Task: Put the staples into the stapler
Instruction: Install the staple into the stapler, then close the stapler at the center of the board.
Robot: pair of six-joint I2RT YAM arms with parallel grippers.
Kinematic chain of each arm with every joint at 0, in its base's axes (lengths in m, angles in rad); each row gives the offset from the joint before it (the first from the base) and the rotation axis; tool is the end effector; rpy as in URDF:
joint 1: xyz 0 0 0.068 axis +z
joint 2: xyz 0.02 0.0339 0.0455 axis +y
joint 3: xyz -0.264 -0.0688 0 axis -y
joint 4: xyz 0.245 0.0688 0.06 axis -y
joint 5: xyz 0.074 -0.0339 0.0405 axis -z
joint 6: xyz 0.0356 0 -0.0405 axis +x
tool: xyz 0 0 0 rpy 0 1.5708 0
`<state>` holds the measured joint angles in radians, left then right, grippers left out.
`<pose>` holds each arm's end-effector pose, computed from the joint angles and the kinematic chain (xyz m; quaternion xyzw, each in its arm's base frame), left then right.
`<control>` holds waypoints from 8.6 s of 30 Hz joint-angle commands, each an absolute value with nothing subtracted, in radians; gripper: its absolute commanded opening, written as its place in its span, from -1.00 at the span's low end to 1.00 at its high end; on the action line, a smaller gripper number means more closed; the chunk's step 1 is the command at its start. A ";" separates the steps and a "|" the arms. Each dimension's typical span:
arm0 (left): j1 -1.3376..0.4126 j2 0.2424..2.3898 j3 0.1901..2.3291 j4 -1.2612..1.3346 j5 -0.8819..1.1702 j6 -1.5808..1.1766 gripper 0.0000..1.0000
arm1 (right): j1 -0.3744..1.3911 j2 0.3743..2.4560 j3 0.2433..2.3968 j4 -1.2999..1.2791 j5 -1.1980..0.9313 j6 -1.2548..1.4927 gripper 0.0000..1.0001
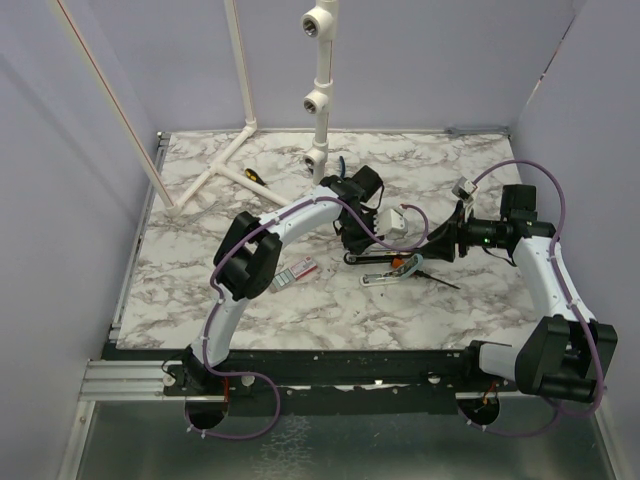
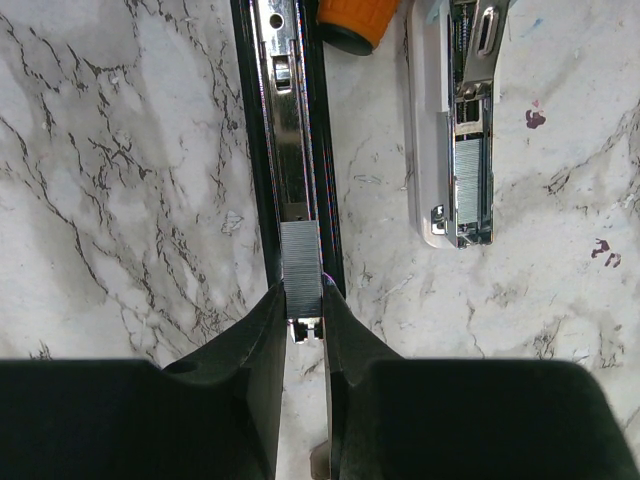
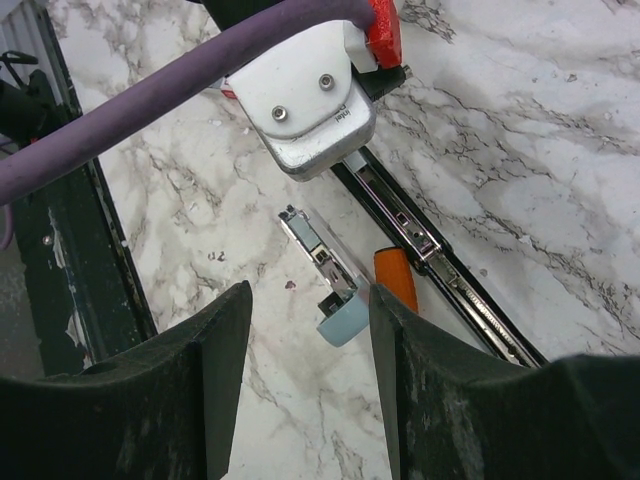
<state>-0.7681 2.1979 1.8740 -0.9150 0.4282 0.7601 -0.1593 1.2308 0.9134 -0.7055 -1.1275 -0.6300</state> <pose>0.3212 -0.3309 0.2056 0.6921 0.6715 -0.2102 0.1606 0.2321 -0.0047 0.2667 -0.3303 0.7576 0.3870 0.4089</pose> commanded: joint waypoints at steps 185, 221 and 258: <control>-0.670 1.901 0.990 0.247 0.627 0.512 -0.42 | -0.162 1.700 1.089 -0.815 -0.651 -1.520 -0.55; -0.670 1.898 0.979 0.247 0.639 0.476 -1.00 | 0.065 1.522 1.253 -0.850 -0.825 -1.216 -0.61; -0.646 1.896 0.937 0.331 0.642 0.443 -1.00 | 0.245 1.544 1.042 -0.468 -0.907 -0.922 -0.63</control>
